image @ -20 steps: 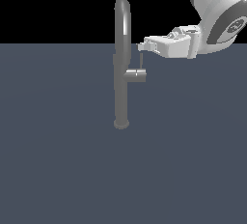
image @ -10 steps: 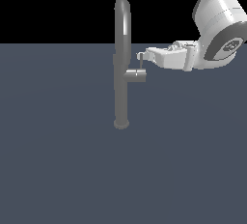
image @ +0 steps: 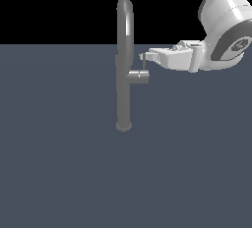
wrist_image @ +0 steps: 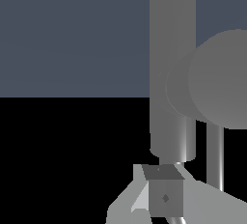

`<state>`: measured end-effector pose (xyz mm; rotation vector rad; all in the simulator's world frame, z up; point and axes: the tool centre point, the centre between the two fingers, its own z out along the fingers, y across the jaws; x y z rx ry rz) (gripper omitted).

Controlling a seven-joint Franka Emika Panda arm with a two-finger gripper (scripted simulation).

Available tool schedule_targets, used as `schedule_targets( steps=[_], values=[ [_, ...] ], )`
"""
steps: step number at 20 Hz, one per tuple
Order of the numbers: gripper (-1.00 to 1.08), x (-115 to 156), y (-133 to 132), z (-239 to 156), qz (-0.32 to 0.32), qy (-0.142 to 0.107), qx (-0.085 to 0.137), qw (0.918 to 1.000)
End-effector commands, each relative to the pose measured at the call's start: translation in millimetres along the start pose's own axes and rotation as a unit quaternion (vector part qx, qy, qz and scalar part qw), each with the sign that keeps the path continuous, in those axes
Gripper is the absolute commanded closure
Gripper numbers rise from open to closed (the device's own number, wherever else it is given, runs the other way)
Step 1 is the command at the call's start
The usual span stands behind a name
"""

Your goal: Turn on the faucet by rotating a designated handle.

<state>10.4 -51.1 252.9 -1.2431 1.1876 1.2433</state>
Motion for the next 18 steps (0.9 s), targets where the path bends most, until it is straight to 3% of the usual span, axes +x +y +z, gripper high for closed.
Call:
schedule_targets(
  steps=[1, 18],
  values=[
    [1.08, -3, 7, 0, 0.0, 0.0, 0.0, 1.0],
    [1.08, -6, 49, 0, 0.0, 0.0, 0.001, 1.0]
  ],
)
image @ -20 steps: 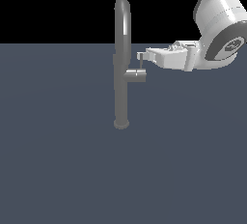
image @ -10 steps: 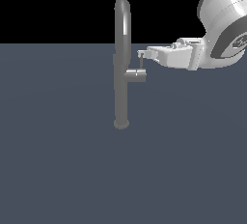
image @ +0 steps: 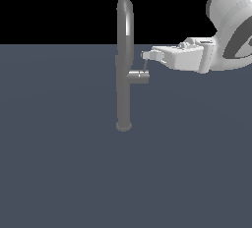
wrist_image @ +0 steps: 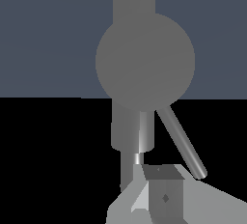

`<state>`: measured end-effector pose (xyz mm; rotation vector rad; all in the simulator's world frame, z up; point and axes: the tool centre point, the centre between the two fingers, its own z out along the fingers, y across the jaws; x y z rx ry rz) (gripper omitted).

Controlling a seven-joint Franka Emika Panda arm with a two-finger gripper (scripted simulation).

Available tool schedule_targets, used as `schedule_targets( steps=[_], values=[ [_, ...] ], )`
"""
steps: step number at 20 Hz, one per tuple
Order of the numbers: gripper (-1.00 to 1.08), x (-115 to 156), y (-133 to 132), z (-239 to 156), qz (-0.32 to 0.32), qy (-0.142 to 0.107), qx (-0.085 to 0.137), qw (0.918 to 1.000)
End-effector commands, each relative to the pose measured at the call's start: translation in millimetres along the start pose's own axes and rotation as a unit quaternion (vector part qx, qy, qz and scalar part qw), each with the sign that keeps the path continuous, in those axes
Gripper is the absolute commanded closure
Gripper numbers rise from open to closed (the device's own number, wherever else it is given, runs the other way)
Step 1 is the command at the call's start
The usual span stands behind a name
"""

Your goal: Turn on the faucet by rotating a designated handle.

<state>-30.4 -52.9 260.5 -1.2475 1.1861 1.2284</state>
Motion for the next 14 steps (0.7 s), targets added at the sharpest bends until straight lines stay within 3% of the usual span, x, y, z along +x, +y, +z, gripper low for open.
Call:
schedule_targets(
  steps=[1, 10, 12, 14],
  values=[
    [1.08, 0, 0, 0, 0.0, 0.0, 0.0, 1.0],
    [1.08, 18, 35, 0, 0.005, -0.003, -0.002, 1.0],
    [1.08, 10, 27, 0, -0.004, 0.0, -0.002, 1.0],
    [1.08, 20, 34, 0, -0.002, -0.001, -0.002, 1.0]
  ],
)
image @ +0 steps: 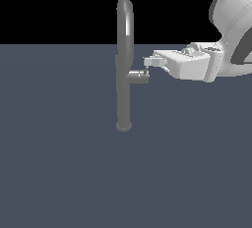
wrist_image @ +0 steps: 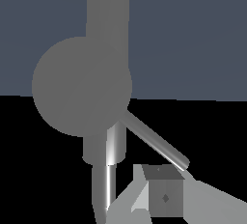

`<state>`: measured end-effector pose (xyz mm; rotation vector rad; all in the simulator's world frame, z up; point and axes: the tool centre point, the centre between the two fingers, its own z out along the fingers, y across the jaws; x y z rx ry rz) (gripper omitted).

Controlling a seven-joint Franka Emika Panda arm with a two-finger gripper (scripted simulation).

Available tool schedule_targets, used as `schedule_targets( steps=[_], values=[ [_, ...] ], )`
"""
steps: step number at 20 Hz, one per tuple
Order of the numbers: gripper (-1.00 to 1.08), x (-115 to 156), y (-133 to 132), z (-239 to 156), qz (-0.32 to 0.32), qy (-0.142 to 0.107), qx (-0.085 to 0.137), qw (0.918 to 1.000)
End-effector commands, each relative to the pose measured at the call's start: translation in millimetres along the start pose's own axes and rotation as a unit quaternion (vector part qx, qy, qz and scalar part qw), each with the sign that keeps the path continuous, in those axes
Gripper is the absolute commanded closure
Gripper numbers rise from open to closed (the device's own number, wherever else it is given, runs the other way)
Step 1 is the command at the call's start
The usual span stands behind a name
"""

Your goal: Turn on the faucet by rotating a designated handle.

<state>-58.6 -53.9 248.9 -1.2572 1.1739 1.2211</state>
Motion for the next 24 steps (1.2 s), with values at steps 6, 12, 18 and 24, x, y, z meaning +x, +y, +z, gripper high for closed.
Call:
schedule_targets(
  steps=[6, 12, 18, 24],
  values=[
    [1.08, 34, 23, 0, 0.012, -0.003, -0.001, 0.9999],
    [1.08, 49, 21, 0, 0.006, -0.002, -0.001, 1.0],
    [1.08, 49, 15, 0, -0.007, -0.002, -0.003, 1.0],
    [1.08, 81, 11, 0, 0.006, -0.003, -0.002, 1.0]
  ],
)
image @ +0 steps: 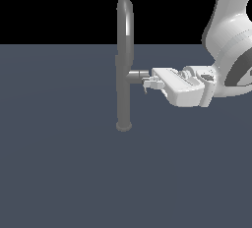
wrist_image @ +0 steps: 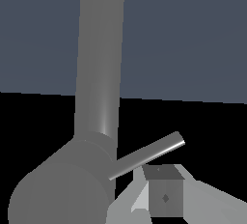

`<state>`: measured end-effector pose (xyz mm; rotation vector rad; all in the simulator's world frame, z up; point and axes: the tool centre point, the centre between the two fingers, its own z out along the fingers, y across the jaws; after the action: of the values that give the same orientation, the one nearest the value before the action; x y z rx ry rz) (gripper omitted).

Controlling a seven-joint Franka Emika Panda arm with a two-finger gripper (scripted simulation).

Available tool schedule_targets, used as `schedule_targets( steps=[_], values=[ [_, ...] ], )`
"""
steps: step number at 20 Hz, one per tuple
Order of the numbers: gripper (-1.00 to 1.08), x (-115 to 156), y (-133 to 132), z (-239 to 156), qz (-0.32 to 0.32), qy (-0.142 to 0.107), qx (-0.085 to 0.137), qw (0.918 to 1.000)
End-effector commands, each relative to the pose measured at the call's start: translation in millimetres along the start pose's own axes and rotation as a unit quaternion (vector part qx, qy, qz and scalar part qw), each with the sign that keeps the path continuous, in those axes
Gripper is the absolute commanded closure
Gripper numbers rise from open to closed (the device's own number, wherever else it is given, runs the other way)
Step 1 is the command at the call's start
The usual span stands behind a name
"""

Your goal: Turn on the faucet by rotating a designated handle.

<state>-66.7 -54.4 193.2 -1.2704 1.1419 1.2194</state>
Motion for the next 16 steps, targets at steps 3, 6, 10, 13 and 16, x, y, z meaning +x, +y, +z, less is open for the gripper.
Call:
schedule_targets(
  steps=[3, 6, 10, 13, 16],
  values=[
    [1.08, 41, 1, 0, 0.024, 0.002, 0.007, 0.9997],
    [1.08, 13, -9, 0, -0.001, 0.0, 0.0, 1.0],
    [1.08, 29, -15, 0, 0.008, 0.001, 0.003, 1.0],
    [1.08, 42, -19, -1, 0.014, 0.001, 0.004, 0.9999],
    [1.08, 54, -24, -1, 0.021, 0.002, 0.006, 0.9998]
  ],
)
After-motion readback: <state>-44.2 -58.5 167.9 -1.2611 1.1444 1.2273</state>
